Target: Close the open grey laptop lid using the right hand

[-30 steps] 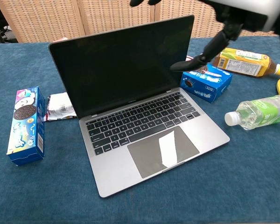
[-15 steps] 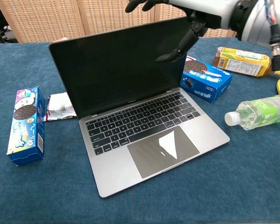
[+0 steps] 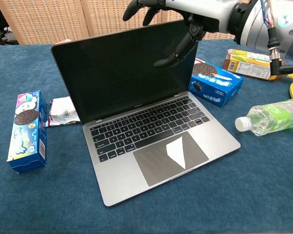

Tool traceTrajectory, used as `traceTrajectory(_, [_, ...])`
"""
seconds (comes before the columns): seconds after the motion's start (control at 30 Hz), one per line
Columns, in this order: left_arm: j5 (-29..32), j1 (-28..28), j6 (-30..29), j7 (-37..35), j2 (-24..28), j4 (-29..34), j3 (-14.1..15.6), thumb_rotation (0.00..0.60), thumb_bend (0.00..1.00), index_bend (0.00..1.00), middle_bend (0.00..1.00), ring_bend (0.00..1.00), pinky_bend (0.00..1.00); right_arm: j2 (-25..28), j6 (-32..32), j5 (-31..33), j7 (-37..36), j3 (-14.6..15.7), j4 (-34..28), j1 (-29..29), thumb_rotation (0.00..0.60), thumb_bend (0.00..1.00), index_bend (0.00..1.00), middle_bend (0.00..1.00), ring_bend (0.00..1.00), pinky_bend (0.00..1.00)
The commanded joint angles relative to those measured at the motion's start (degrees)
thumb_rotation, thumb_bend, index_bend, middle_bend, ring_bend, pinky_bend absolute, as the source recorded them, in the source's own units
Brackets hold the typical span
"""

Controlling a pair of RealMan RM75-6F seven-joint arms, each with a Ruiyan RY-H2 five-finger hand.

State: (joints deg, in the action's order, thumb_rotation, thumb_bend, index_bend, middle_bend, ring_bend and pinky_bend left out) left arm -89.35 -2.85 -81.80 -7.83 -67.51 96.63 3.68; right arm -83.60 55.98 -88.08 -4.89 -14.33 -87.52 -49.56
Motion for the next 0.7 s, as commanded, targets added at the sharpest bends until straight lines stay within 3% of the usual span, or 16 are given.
traceTrajectory(0.03, [0.0,0.0,0.0,0.1,0.0,0.1,0.0,0.6,0.2,0.31,0.17,0.21,0.2,0.2,0.5,0.0,0.2,0.1,-0.5,0.0,0.6,0.24,0.22,0.19,0.29,0.01])
traceTrajectory(0.7, [0.0,-0.3,0.6,0.4,-0.1,0.1,0.2,0.6,0.2,0.31,0.17,0.21,0.2,0.3,1.1,1.8,2.6,1.8,-1.3,-0.1,0.6,0.24,0.23,0.21,0.34,0.06])
